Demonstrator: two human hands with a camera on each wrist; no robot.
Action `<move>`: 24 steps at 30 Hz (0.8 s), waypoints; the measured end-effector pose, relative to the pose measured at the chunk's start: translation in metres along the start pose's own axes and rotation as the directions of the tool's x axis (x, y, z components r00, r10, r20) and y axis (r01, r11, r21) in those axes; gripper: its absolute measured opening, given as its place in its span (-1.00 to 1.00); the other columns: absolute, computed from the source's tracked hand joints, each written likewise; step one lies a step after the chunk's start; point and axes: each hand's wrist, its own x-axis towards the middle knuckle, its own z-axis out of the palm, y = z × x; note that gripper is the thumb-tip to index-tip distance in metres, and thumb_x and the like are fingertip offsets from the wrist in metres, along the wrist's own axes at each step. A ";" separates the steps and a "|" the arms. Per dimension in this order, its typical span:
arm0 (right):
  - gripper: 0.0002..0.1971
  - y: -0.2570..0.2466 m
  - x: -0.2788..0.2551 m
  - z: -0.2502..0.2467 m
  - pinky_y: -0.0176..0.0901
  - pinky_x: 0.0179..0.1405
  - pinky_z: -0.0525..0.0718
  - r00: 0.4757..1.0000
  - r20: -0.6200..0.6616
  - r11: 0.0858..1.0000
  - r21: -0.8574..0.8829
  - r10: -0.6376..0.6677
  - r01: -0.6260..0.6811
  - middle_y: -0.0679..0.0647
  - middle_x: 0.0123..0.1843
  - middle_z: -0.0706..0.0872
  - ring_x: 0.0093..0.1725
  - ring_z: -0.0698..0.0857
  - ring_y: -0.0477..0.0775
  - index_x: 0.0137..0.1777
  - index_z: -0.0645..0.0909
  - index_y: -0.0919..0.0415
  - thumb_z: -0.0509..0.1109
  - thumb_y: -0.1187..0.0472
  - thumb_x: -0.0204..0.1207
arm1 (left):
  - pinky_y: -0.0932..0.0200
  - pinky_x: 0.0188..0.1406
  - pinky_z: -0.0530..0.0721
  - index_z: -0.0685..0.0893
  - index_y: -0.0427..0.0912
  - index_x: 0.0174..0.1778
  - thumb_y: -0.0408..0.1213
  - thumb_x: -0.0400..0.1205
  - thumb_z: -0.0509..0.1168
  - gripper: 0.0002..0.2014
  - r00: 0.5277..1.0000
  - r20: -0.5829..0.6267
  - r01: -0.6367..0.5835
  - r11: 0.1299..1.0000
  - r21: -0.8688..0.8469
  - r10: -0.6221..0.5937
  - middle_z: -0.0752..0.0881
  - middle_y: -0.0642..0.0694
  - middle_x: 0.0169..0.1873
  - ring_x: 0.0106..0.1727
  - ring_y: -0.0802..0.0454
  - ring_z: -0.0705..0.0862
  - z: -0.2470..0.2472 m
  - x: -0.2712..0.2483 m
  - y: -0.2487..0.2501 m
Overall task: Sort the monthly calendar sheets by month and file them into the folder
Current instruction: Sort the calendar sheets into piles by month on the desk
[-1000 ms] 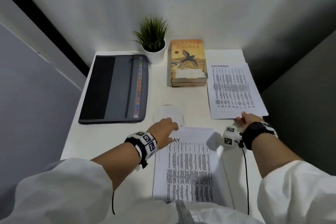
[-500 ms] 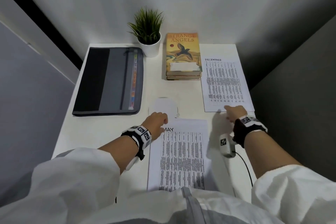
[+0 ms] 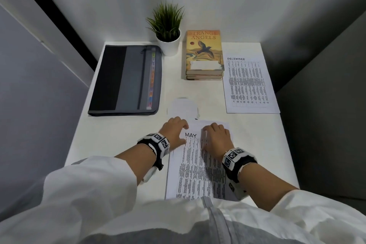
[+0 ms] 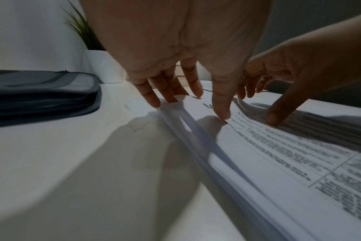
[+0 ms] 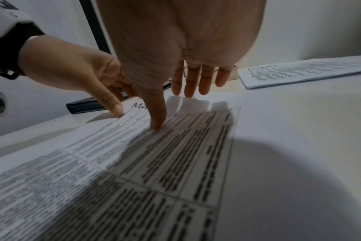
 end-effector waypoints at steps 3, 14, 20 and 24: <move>-0.49 -0.001 -0.004 -0.001 -0.05 0.10 0.32 0.999 -0.039 1.000 -0.017 -0.020 0.019 0.03 0.17 0.51 0.19 0.44 0.15 0.22 0.50 0.05 0.55 0.05 0.29 | 0.08 0.25 0.50 0.57 -0.04 0.22 -0.03 0.56 0.43 -0.64 1.000 -0.028 0.007 0.997 -0.079 -0.009 0.57 0.00 0.13 0.20 0.05 0.50 -0.003 -0.005 0.003; -0.86 -0.007 -0.024 -0.004 -0.08 0.00 0.28 0.993 -0.044 0.993 0.046 -0.107 0.109 0.04 -0.02 0.62 0.09 0.50 0.16 -0.07 0.54 0.14 0.30 0.37 0.45 | 0.11 0.16 0.61 0.70 -0.21 0.08 -0.49 0.52 0.34 -0.76 0.994 0.016 0.108 0.972 -0.209 -0.107 0.65 -0.12 0.06 0.08 -0.02 0.63 -0.018 -0.003 0.008; -0.80 -0.008 -0.025 -0.013 -0.06 0.04 0.34 0.993 -0.062 0.985 0.131 -0.104 0.111 0.02 0.00 0.62 0.08 0.49 0.09 0.08 0.62 0.12 0.26 0.06 0.61 | 0.16 0.01 0.63 0.73 -0.23 -0.01 -0.45 0.59 0.31 -0.86 0.992 0.017 0.129 0.962 -0.243 -0.129 0.73 -0.12 -0.07 -0.13 0.02 0.61 -0.019 -0.002 0.009; -0.64 -0.012 -0.024 -0.023 -0.01 -0.13 0.47 0.992 -0.129 0.938 0.341 -0.015 0.059 -0.01 -0.31 0.58 -0.22 0.56 0.09 -0.27 0.53 0.13 0.13 0.00 0.71 | 0.10 0.08 0.64 0.70 -0.08 -0.14 -0.33 0.59 0.38 -0.95 0.997 -0.006 0.075 0.950 -0.302 -0.081 0.74 -0.06 -0.12 -0.02 0.00 0.68 -0.026 -0.008 0.009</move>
